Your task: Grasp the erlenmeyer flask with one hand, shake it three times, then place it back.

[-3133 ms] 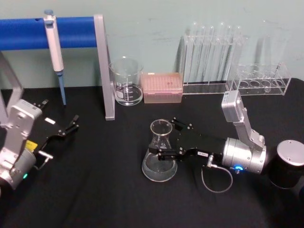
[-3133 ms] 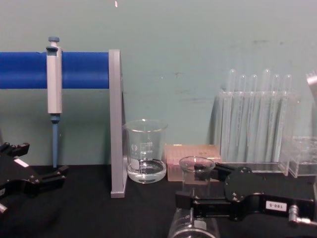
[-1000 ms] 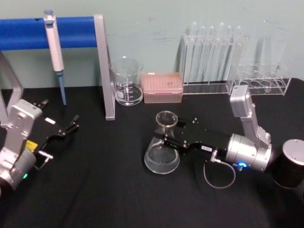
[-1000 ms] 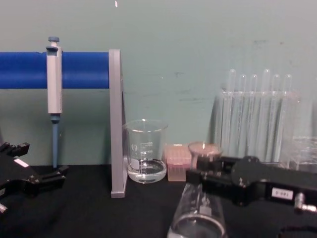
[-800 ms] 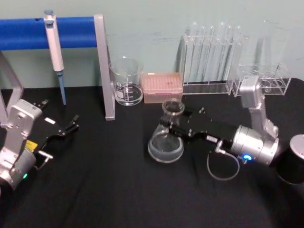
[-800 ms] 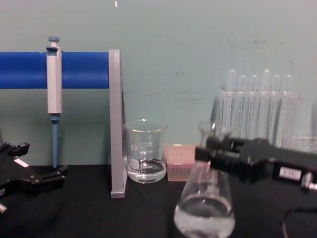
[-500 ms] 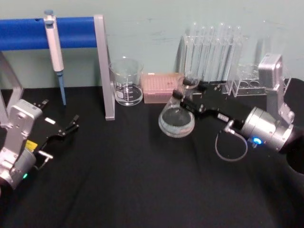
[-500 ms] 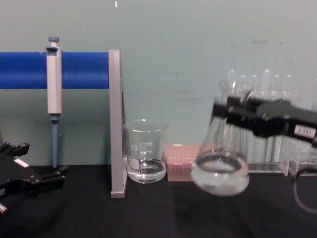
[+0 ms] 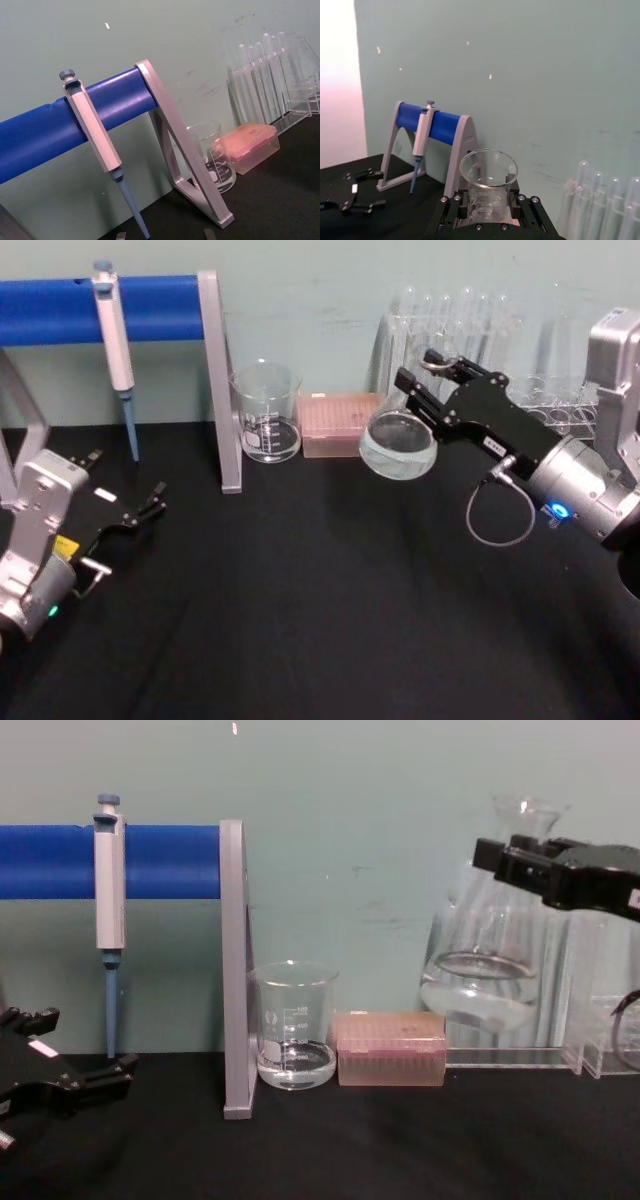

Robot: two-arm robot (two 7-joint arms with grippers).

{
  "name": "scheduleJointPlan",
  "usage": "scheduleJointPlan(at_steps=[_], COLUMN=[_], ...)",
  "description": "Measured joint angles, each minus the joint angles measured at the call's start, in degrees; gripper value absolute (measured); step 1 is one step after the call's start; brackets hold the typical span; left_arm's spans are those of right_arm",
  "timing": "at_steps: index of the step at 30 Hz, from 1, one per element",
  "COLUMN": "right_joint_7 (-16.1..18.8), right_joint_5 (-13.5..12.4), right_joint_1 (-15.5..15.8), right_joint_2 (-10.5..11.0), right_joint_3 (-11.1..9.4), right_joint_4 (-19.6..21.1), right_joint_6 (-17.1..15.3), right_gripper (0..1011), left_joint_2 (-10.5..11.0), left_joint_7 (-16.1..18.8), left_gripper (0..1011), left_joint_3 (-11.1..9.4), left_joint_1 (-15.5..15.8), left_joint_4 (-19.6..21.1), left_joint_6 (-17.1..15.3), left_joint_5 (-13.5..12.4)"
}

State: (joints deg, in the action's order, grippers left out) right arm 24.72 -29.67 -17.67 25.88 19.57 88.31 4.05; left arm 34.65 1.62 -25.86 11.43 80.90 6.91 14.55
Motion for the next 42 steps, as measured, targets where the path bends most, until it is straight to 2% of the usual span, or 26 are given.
scheduleJointPlan(at_steps=[7,13,17,20,26,35,39,42], right_joint_7=[-1.42,-1.49,-0.7,1.23,6.41,15.3,17.1,17.53], right_joint_5=[0.6,1.27,1.54,1.49,0.73,-1.09,-1.7,-2.03], right_joint_1=[1.72,2.19,2.17,1.56,-0.43,-4.23,-4.99,-5.22], right_joint_2=[-0.8,-1.11,-1.17,-1.15,-1.01,-1.5,-1.63,-1.63], right_joint_3=[-1.43,-1.88,-1.81,-1.03,2.0,8.79,10.49,11.01], right_joint_4=[1.68,2.19,2.27,2.09,1.06,-0.21,-0.48,-0.55], right_joint_6=[-0.59,-0.87,-1.02,-1.03,-0.97,-0.61,-0.43,-0.26], right_gripper=[450,450,450,449,449,450,450,450], left_joint_2=[0.0,0.0,0.0,0.0,0.0,0.0,0.0,0.0], left_joint_7=[0.0,0.0,0.0,0.0,0.0,0.0,0.0,0.0], left_gripper=[1001,1001,1001,1001,1001,1001,1001,1001], left_joint_3=[0.0,0.0,0.0,0.0,0.0,0.0,0.0,0.0], left_joint_1=[0.0,0.0,0.0,0.0,0.0,0.0,0.0,0.0], left_joint_4=[0.0,0.0,0.0,0.0,0.0,0.0,0.0,0.0], left_joint_6=[0.0,0.0,0.0,0.0,0.0,0.0,0.0,0.0], left_joint_5=[0.0,0.0,0.0,0.0,0.0,0.0,0.0,0.0])
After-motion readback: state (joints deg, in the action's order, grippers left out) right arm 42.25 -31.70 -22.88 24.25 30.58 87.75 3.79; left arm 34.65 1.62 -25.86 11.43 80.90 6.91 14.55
